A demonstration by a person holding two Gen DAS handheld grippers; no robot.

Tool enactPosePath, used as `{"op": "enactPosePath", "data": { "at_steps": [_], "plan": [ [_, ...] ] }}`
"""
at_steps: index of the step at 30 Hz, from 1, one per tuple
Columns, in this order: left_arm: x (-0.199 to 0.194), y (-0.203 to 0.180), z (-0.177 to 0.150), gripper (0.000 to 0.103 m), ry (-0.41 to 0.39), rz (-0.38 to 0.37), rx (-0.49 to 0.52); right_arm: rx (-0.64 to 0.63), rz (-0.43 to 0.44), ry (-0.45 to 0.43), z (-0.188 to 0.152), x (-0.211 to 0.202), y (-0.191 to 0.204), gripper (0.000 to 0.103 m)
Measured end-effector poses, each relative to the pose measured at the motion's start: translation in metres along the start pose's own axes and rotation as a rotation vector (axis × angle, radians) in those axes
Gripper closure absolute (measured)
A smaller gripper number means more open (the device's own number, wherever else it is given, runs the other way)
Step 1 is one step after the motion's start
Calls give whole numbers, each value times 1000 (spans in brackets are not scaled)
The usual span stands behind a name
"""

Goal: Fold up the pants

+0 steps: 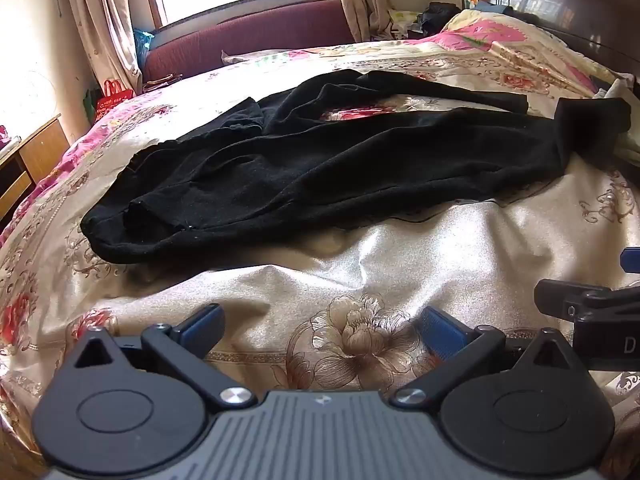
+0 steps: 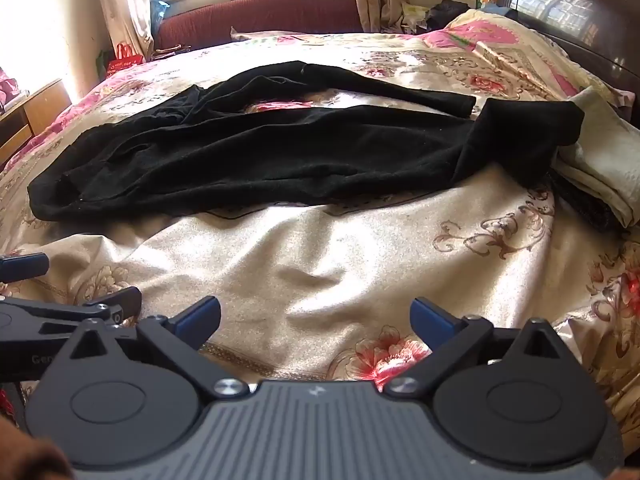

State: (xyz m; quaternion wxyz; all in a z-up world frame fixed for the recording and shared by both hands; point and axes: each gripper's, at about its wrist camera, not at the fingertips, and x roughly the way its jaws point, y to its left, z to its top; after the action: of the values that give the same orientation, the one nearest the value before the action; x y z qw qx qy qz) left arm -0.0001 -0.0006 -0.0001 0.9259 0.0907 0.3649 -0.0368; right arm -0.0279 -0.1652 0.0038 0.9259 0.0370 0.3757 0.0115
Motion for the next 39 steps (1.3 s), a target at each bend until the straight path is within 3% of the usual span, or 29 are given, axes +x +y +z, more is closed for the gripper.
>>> {"op": "enactPosePath", "data": {
  "at_steps": [39],
  "plan": [
    [2, -1, -1, 0, 6, -8, -2, -2, 16, 12, -2, 3, 1, 3]
  ]
}}
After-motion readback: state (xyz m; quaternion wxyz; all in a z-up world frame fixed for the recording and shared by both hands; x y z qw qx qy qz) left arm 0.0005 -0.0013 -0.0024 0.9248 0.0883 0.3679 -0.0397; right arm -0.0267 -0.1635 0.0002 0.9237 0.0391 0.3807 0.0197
